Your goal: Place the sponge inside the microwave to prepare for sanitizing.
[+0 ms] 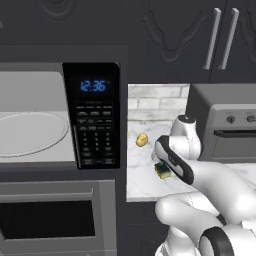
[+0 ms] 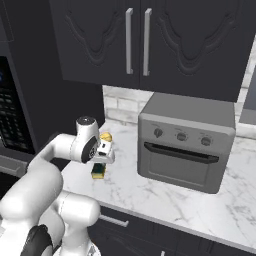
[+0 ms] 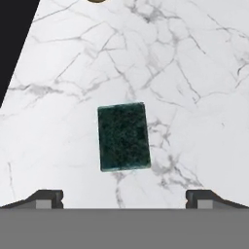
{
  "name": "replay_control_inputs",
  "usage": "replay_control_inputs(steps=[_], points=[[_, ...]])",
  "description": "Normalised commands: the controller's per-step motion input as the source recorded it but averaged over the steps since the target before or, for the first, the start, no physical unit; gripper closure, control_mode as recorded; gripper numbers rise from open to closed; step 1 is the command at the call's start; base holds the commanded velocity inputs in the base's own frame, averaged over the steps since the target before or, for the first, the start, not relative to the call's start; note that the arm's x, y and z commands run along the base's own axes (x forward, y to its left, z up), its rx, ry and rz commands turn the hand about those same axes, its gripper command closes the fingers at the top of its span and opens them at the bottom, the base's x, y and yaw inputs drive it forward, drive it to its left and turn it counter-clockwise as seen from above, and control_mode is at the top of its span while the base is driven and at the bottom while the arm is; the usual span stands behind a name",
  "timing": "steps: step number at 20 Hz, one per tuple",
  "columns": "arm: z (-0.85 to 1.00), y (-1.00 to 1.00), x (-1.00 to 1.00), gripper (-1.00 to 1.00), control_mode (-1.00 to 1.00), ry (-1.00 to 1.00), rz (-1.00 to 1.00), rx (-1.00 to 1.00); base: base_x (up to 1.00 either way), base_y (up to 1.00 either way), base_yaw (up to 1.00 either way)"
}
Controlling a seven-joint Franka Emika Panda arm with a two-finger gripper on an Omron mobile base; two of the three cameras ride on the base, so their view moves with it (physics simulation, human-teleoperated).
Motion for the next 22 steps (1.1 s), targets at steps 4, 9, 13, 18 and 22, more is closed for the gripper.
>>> replay_control_inputs(steps=[4, 9, 13, 18, 22], points=[[-0.36, 0.06, 0.12, -1.0, -1.0, 0.0, 0.0, 0.0, 0.0, 0.0, 0.0], [-0.27, 0.0, 0.09, -1.0, -1.0, 0.0, 0.0, -0.01, 0.0, 0.0, 0.0], [-0.15, 0.0, 0.16, -1.0, -1.0, 0.0, 0.0, -0.03, 0.0, 0.0, 0.0], [-0.09, 0.0, 0.24, -1.0, -1.0, 0.0, 0.0, -0.01, 0.0, 0.0, 0.0], [-0.27, 0.0, 0.22, -1.0, -1.0, 0.0, 0.0, 0.0, 0.0, 0.0, 0.0]])
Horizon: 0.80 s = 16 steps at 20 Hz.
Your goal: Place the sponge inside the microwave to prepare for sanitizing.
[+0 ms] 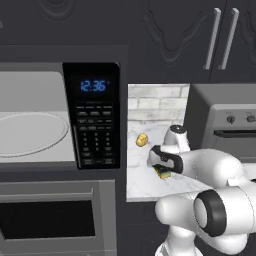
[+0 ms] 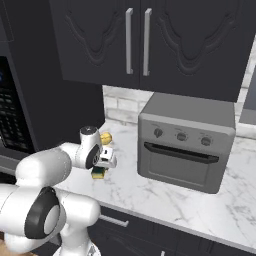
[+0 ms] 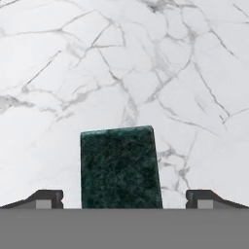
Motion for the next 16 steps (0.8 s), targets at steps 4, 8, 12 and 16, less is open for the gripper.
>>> replay_control_inputs(steps=[4, 8, 12, 16], points=[[-0.25, 0.0, 0.12, -1.0, -1.0, 0.0, 0.0, 0.0, 0.0, 0.0, 0.0], [-0.17, 0.0, 0.0, -1.0, -1.0, 0.01, 0.0, 0.01, 0.0, 0.0, 0.0], [-0.14, 0.0, 0.03, -1.0, -1.0, 0.01, 0.0, 0.02, 0.0, 0.0, 0.0], [-0.21, 0.0, 0.07, -1.0, -1.0, 0.04, 0.0, 0.02, 0.0, 0.0, 0.0]])
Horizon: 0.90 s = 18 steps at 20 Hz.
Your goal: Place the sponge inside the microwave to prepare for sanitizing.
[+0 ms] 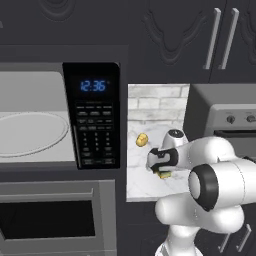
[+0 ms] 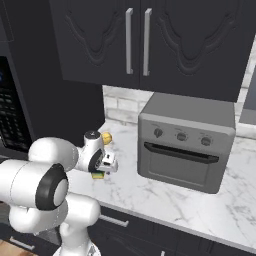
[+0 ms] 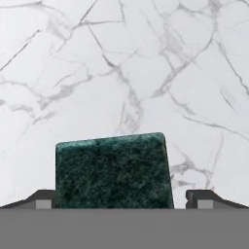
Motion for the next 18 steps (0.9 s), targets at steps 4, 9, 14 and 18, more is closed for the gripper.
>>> replay_control_inputs(steps=[4, 9, 14, 18], points=[[-0.12, 0.05, 0.06, 1.0, -1.0, 0.02, 0.0, 0.0, 0.0, 0.0, 0.0], [-0.01, 0.03, 0.01, 1.0, -1.0, 0.0, 0.0, 0.0, 0.0, 0.0, 0.0], [0.0, 0.0, 0.0, 1.0, -1.0, 0.0, 0.0, 0.0, 0.0, 0.0, 0.0], [0.57, 0.0, -0.18, 1.0, -1.0, 0.0, 0.0, -0.02, 0.0, 0.0, 0.0]])
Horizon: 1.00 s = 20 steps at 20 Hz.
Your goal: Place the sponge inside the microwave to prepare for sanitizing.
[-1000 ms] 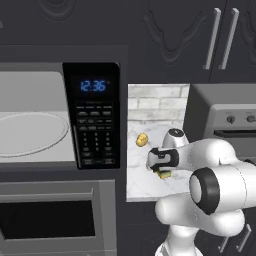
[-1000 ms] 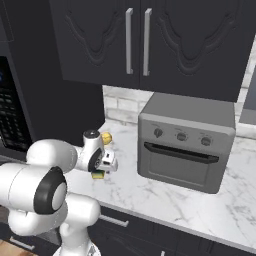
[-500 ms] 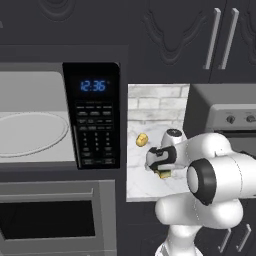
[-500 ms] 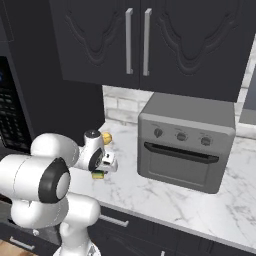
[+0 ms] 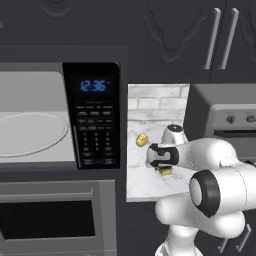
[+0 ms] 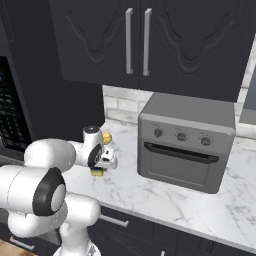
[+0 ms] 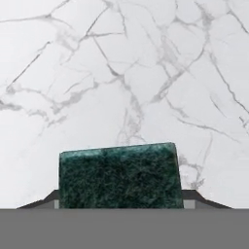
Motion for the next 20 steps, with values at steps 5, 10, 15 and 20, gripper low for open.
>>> replay_control_inputs(steps=[5, 10, 15, 20], points=[[0.93, 0.0, -0.44, 1.0, -1.0, -0.01, 0.0, 0.0, 0.0, 0.0, 0.0], [0.67, -0.01, -0.69, 1.0, -1.0, -0.14, 0.0, 0.0, 0.0, 0.0, 0.0], [0.31, -0.04, -0.75, 1.0, -1.0, -0.32, 0.0, -0.02, 0.0, 0.0, 0.0], [0.84, -0.01, -0.69, 1.0, -1.0, -0.45, 0.0, 0.0, 0.0, 0.0, 0.0]])
